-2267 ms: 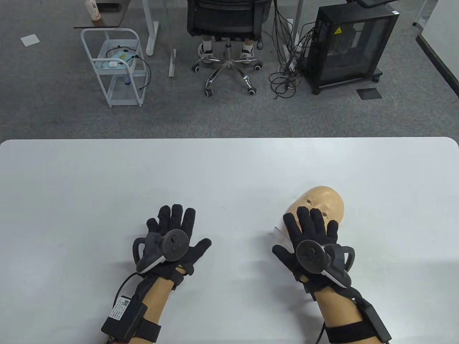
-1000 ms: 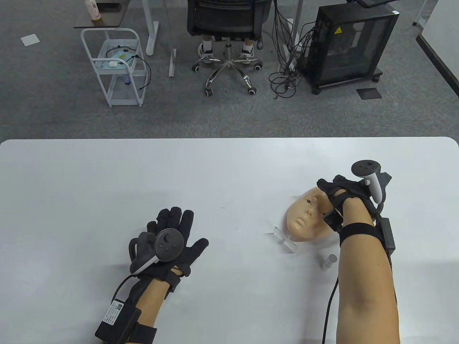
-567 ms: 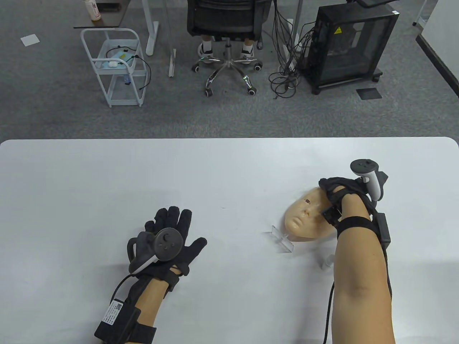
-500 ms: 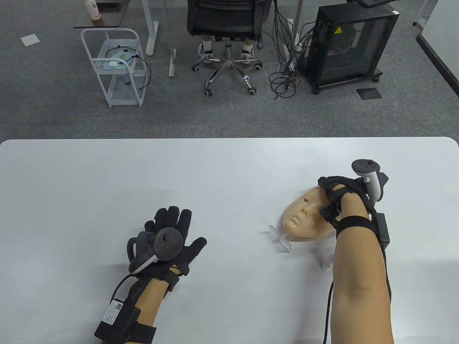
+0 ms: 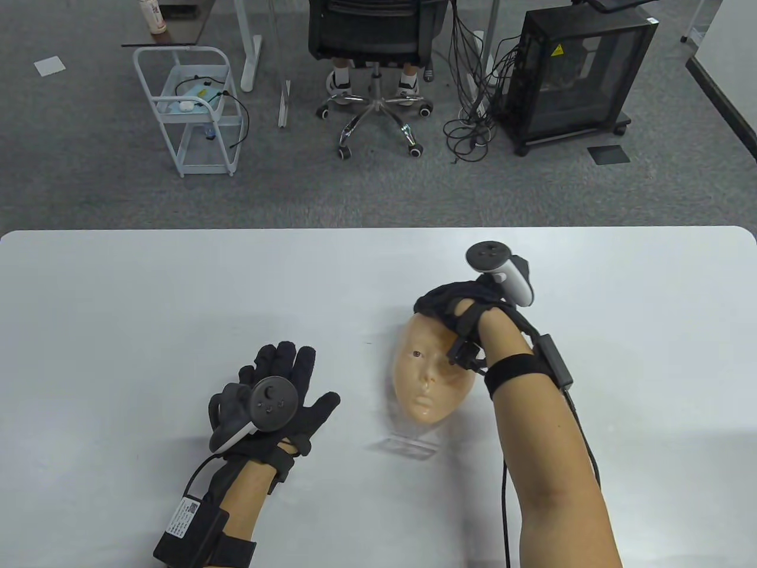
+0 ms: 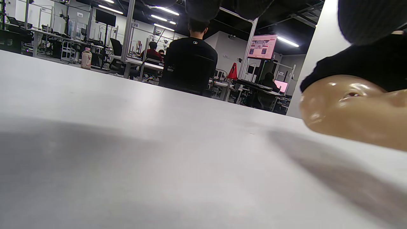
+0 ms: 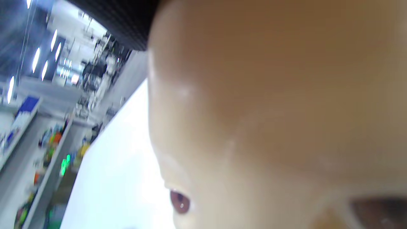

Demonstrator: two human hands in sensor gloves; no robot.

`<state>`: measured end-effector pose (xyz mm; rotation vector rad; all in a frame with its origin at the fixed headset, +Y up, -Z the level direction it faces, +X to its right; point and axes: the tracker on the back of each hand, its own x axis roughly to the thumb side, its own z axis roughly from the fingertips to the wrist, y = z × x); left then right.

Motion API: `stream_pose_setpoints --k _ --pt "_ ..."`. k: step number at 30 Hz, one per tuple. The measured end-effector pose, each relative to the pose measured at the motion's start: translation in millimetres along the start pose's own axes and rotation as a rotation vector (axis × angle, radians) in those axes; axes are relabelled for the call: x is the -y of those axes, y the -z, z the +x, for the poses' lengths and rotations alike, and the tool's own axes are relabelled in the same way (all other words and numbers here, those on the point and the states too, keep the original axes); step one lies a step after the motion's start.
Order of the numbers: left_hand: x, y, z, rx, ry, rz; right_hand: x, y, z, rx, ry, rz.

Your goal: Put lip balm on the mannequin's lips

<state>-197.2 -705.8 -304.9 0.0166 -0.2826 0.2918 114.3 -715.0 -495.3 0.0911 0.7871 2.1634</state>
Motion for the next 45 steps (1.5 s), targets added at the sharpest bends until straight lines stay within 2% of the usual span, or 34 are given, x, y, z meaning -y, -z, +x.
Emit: stream_pose_setpoints --k 2,6,11,15,38,40,42,45 --pt "-0.4 -0.4 -1.5 -0.002 0.010 -0.007 -22.9 11.0 11.2 0.011 -0.019 0.048" --pt "-2.3 -1.3 -4.3 -0.010 -0.004 0.002 -53.4 27.0 22.6 0.018 -0.019 0.118" --pt "-1.8 -1.2 -4.0 -0.007 -0.002 -0.001 -75.7 36.3 29.2 0.027 -0.074 0.162" --pt "-1.5 -1.2 -3.5 -0.007 -0.004 -0.005 -84.6 37.2 25.3 0.011 -0.111 0.170" --pt "-0.1 -1.4 -0.5 0.002 -0.005 -0.014 -80.2 26.0 9.3 -0.010 -0.052 0.130" --pt "-0.2 -1.5 -0.3 0.004 -0.006 -0.012 -75.0 14.1 17.0 0.001 -0.063 0.066" --pt "0.0 -1.4 -0.5 0.006 -0.011 -0.011 -66.2 -8.8 28.7 0.050 -0.149 -0.044" --pt "0.6 -1.3 -0.4 0.008 -0.018 -0.014 -53.4 -40.8 33.3 0.157 -0.232 -0.039"
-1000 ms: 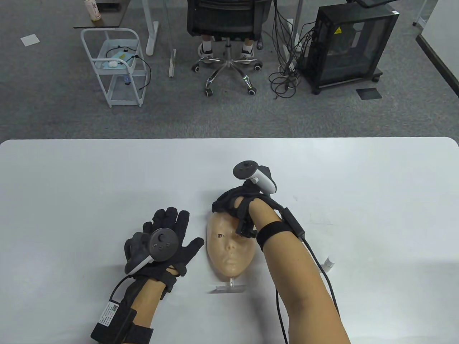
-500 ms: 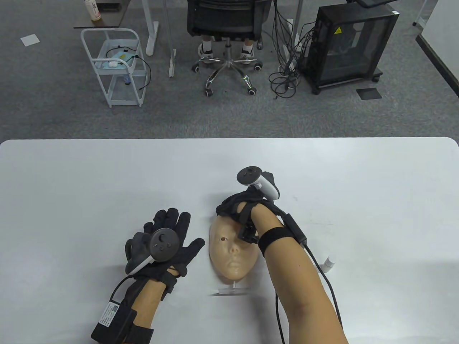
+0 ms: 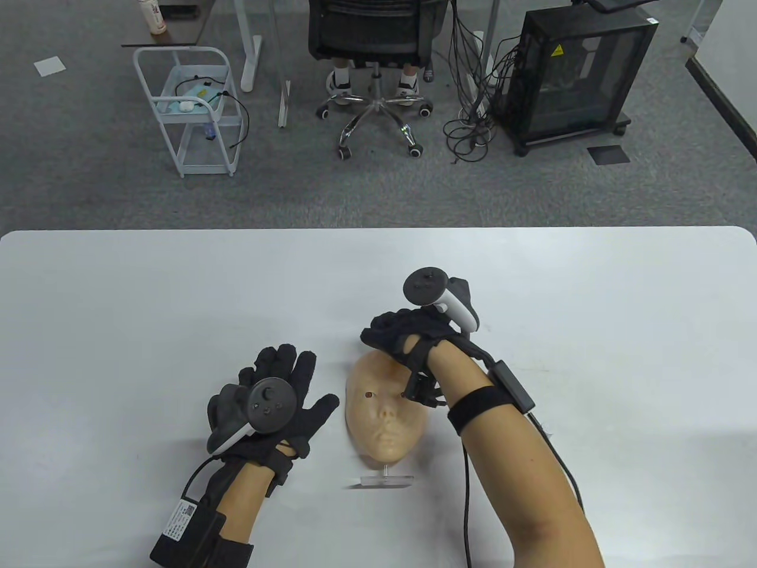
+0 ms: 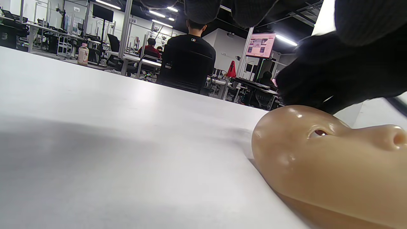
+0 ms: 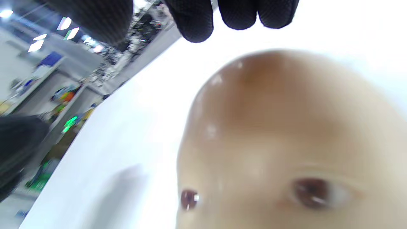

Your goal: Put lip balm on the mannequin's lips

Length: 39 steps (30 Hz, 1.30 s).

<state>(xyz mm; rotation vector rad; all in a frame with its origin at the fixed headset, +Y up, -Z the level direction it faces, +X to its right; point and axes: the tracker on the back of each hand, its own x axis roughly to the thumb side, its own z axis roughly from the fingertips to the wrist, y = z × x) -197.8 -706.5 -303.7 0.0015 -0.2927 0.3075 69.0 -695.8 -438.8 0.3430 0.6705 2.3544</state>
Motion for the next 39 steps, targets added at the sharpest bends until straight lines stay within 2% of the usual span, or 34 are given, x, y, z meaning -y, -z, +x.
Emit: stream_pose_setpoints --k 3,5,7,12,15,21,28,33,39 --pt "1.1 0.2 0.1 0.001 0.001 -0.008 17.9 -39.0 -9.9 -0.001 -0.153 -0.002" --pt "0.9 0.1 0.5 0.001 0.006 -0.008 27.8 -64.2 -22.6 -0.025 -0.262 -0.046" --pt "0.8 0.2 0.8 0.003 0.010 -0.008 34.1 -92.3 -40.6 -0.062 -0.359 -0.030" --pt "1.8 0.1 1.9 0.010 0.004 -0.011 37.9 -145.4 -74.8 -0.234 -0.550 -0.029" --pt "1.7 -0.3 2.9 0.011 0.003 -0.017 32.7 -165.2 -92.2 -0.321 -0.624 -0.032" --pt "3.6 0.1 3.0 0.015 -0.006 -0.024 13.0 -174.2 -109.2 -0.431 -0.724 0.010" --pt "3.9 -0.2 3.4 0.014 -0.012 -0.031 -1.8 -165.6 -113.9 -0.440 -0.762 0.015" --pt "3.9 -0.1 4.6 0.022 -0.014 -0.027 -0.6 -164.8 -103.9 -0.372 -0.723 -0.060" --pt "7.2 0.2 6.0 0.029 -0.019 -0.040 0.3 -164.5 -60.7 -0.146 -0.498 -0.241"
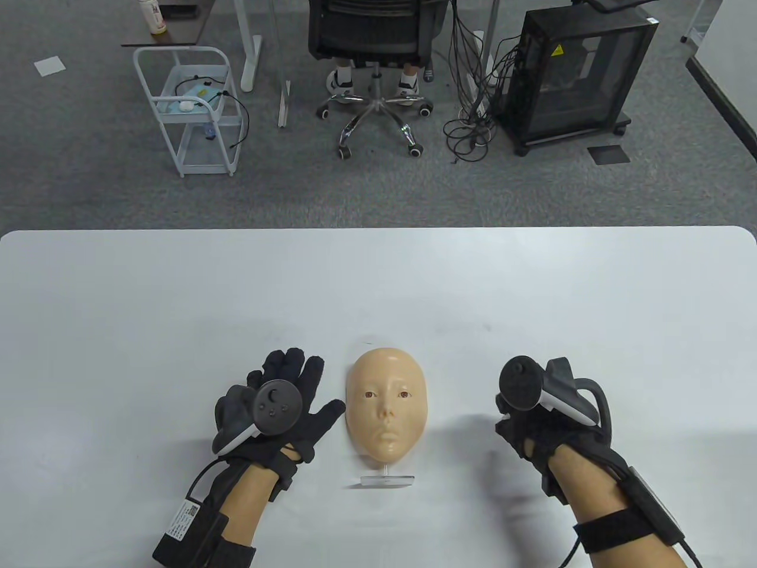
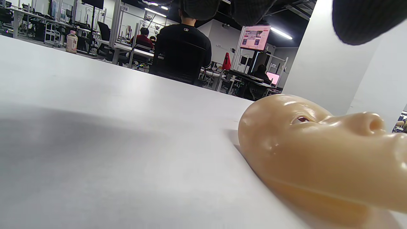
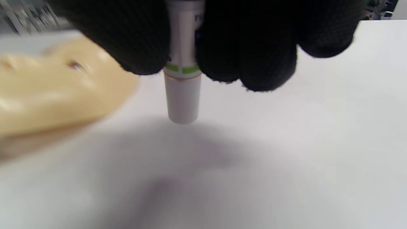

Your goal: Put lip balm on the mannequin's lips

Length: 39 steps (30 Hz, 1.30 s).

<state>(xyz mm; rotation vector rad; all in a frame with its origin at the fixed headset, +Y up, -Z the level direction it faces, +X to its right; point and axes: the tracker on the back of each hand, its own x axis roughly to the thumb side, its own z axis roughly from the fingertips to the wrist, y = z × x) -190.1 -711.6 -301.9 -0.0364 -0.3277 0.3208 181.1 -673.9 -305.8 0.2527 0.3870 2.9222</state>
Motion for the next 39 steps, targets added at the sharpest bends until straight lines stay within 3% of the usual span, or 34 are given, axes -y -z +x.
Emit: stream_pose_setpoints --k 3,10,16,18,21,27,29,35,39 --pt "0.6 -0.6 -0.4 0.005 -0.033 -0.003 6.4 -0.6 26.1 0.095 0.189 -0.097" --pt "-0.9 -3.5 8.5 0.149 -0.349 0.087 3.3 4.3 70.7 0.284 0.592 -0.245" --pt "-1.0 -4.8 21.8 0.298 -0.518 0.129 -28.0 2.0 80.6 0.409 0.931 -0.330" --pt "1.7 -4.5 24.9 0.324 -0.592 0.116 -35.5 0.6 81.5 0.408 1.017 -0.293" --pt "4.9 -2.3 31.1 0.371 -0.679 0.069 -37.8 -2.6 82.8 0.433 1.015 -0.297" --pt "10.6 0.9 31.1 0.337 -0.916 0.123 -42.7 -0.5 83.5 0.480 1.050 -0.242" --pt "12.6 1.0 31.8 0.322 -0.945 0.057 -42.1 -1.1 83.9 0.484 1.022 -0.254" --pt "13.8 -0.3 32.5 0.280 -1.091 0.071 -42.4 -0.3 77.9 0.495 1.064 -0.238" --pt "8.3 -1.4 31.6 0.299 -1.085 0.062 -42.3 -1.8 79.1 0.513 1.081 -0.243"
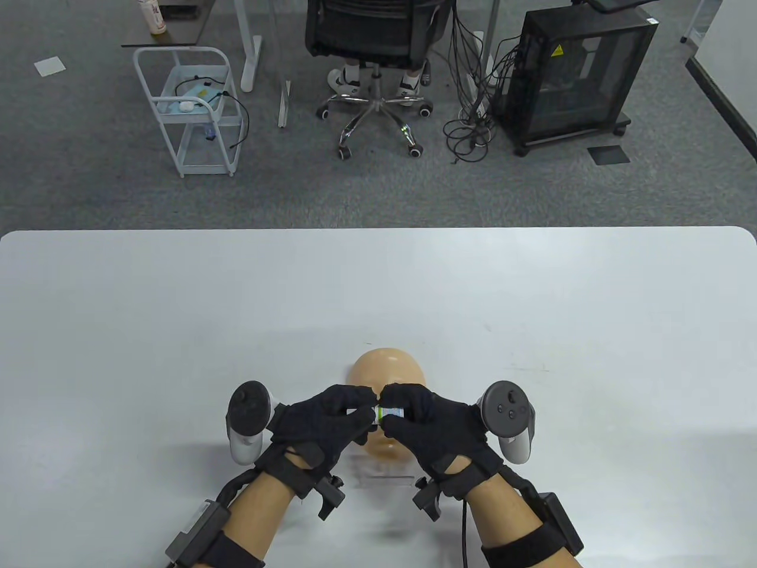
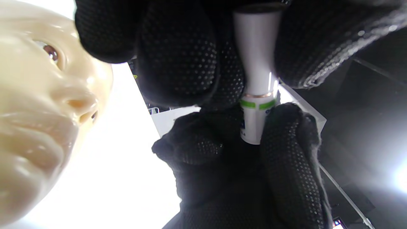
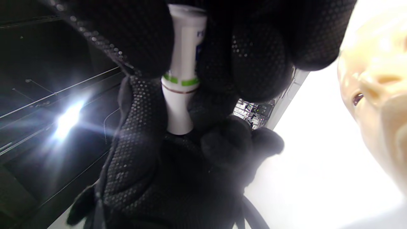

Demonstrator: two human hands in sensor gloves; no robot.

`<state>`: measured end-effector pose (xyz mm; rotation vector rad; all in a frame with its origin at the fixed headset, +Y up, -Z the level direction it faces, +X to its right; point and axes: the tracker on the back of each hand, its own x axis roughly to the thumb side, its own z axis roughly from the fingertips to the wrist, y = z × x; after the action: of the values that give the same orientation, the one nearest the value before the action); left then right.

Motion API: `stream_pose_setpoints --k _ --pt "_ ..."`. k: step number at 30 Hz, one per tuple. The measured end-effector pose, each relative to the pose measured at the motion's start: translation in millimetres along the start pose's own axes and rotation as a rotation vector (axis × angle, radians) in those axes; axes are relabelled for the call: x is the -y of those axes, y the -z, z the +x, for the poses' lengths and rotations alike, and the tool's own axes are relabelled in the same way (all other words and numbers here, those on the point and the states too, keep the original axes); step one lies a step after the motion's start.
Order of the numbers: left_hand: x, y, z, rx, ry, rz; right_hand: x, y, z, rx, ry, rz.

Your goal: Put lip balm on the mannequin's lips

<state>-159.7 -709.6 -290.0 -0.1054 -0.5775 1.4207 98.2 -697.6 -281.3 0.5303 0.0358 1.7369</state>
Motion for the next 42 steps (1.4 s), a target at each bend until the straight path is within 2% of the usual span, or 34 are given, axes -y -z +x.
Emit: stream_pose_setpoints --k 7,9,10,12,14,16,17,19,21,22,25,27,35,42 --pt "-3.2 -1.6 3.0 -0.006 -0.039 -0.010 1.0 -1.7 4.4 0.036 0.015 -0.016" --pt "-19.4 -3.5 4.1 -0.003 -0.069 0.054 15.9 -4.0 3.2 0.041 0.058 -0.094" --pt "-34.1 -5.3 6.1 -0.017 -0.049 0.095 27.8 -5.7 2.1 0.033 0.094 -0.137" --pt "-55.1 -9.9 8.2 -0.035 0.053 0.148 48.2 -8.9 0.8 -0.011 0.058 -0.218" --pt "-64.6 -12.6 6.3 -0.030 0.085 0.204 65.4 -11.4 -2.5 -0.144 -0.113 -0.211" --pt "-65.2 -13.1 0.9 -0.041 0.044 0.217 78.8 -13.3 -6.4 -0.263 -0.453 -0.232" --pt "-63.5 -13.1 -2.5 -0.056 0.022 0.213 83.1 -12.9 -9.5 -0.320 -0.694 -0.264" --pt "-60.1 -13.1 -7.6 -0.082 0.002 0.214 87.0 -11.8 -19.2 -0.415 -0.894 -0.288" --pt "-57.2 -12.5 -10.2 -0.096 0.012 0.207 88.0 -8.8 -38.0 -0.589 -0.832 -0.197" --pt "-56.6 -12.5 -10.4 -0.100 0.017 0.206 87.4 -8.3 -41.8 -0.628 -0.821 -0.167" --pt "-54.5 -12.6 -10.0 -0.103 0.021 0.202 87.2 -4.9 -51.8 -0.705 -0.980 -0.170" --pt "-53.2 -12.1 -11.0 -0.107 0.015 0.196 85.9 -3.7 -58.0 -0.757 -1.013 -0.160" --pt "-52.2 -12.0 -11.1 -0.124 0.021 0.189 77.2 2.2 -78.8 -0.813 -1.062 -0.105" --pt "-51.8 -12.4 -11.6 -0.143 0.025 0.182 75.5 2.4 -81.8 -0.831 -1.080 -0.096"
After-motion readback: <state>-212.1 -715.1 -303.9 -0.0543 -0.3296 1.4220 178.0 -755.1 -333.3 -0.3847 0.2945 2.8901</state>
